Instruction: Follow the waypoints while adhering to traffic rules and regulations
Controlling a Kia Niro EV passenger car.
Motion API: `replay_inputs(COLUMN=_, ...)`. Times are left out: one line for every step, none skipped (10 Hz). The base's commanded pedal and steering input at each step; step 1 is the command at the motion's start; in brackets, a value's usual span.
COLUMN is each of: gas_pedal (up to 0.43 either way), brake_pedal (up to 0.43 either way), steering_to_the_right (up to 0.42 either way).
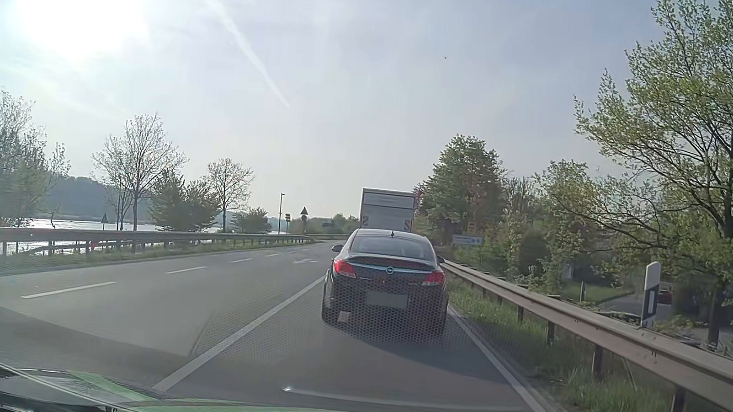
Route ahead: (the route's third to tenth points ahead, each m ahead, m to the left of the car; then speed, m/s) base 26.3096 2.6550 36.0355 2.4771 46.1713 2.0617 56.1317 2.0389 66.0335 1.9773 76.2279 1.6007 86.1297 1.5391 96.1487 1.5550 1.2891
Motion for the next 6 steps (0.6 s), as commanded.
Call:
replay_inputs(gas_pedal=0.0, brake_pedal=0.128, steering_to_the_right=-0.001)
replay_inputs(gas_pedal=0.0, brake_pedal=0.128, steering_to_the_right=-0.001)
replay_inputs(gas_pedal=0.0, brake_pedal=0.128, steering_to_the_right=-0.001)
replay_inputs(gas_pedal=0.0, brake_pedal=0.128, steering_to_the_right=-0.001)
replay_inputs(gas_pedal=0.0, brake_pedal=0.128, steering_to_the_right=-0.001)
replay_inputs(gas_pedal=0.0, brake_pedal=0.128, steering_to_the_right=-0.001)
